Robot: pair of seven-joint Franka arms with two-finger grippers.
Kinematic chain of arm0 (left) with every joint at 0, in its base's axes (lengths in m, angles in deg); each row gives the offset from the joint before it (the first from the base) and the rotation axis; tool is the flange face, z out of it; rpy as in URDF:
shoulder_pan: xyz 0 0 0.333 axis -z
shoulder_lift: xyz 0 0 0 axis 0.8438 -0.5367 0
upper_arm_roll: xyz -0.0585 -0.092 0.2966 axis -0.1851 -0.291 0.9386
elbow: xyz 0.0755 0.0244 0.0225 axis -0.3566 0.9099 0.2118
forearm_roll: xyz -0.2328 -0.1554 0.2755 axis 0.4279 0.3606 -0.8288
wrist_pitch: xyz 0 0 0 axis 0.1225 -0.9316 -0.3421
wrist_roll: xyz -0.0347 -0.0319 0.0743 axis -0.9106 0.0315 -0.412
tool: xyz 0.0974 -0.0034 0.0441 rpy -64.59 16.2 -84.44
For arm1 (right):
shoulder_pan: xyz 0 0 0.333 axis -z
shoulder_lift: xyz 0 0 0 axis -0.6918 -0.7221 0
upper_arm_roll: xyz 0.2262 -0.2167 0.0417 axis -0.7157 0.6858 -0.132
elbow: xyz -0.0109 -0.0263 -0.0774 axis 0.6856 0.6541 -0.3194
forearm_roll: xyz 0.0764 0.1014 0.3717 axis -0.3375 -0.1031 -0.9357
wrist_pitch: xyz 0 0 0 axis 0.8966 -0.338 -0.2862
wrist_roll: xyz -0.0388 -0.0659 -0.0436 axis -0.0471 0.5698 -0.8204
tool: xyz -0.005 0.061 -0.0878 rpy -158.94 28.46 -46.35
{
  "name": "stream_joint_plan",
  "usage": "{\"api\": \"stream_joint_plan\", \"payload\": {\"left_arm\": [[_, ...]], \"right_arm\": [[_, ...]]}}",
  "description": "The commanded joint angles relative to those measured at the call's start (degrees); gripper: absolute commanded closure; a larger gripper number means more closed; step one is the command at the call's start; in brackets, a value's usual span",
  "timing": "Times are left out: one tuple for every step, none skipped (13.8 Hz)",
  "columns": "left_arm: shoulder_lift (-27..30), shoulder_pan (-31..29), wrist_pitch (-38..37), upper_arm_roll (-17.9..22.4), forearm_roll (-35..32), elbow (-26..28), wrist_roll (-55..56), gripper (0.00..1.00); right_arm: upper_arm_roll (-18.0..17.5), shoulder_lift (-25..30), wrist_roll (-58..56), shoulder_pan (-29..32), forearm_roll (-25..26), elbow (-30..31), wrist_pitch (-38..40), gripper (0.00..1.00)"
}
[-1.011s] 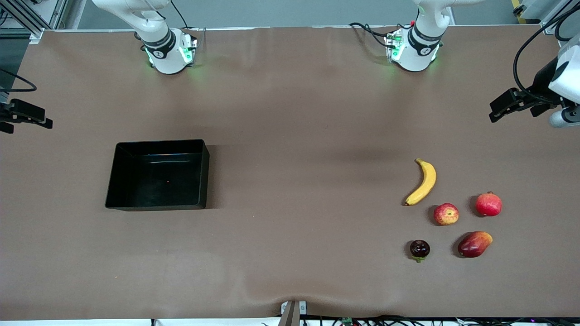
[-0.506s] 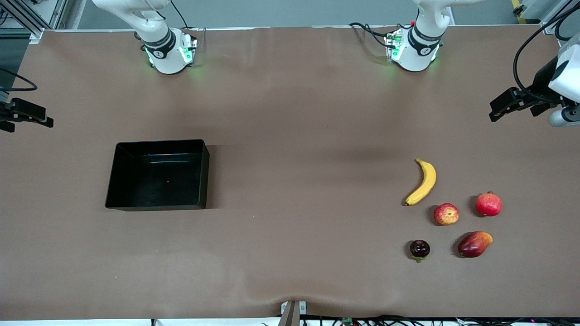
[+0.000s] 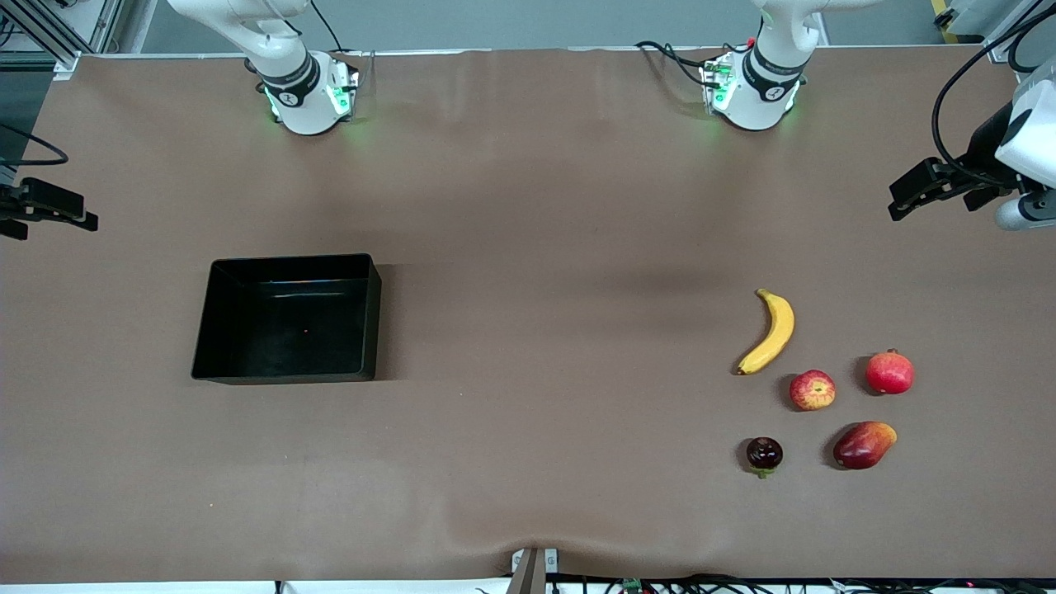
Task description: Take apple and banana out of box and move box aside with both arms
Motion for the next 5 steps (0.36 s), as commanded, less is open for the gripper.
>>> {"api": "stream_joint_plan", "payload": {"left_arm": [[0.9,-0.5,-1.0,-0.3,0.3,-0.1,-0.5,0.00],[0.9,-0.5,-1.0,-0.3,0.4,-0.1,-0.6,0.00],[0.9,-0.5,-1.0,-0.3,0.4,-0.1,-0.6,0.00],[0.9,-0.4,-1.0,-0.4,0.4,-0.1,-0.6,0.00],[0.9,-0.5,-1.0,-0.4,0.4,-0.1,-0.7,0.00]], "right_arm": [[-0.1,1.1,1.0,-0.3,0.2,0.1,0.9,0.00],[-0.1,1.0,1.0,-0.3,0.2,0.1,1.0,0.00],[-0.1,1.0,1.0,-0.3,0.2,0.1,1.0,0.00],[-0.1,1.1,1.0,-0.3,0.2,0.1,1.0,0.00],[0.0,1.1,1.0,-0.3,0.2,0.1,1.0,0.00]]}}
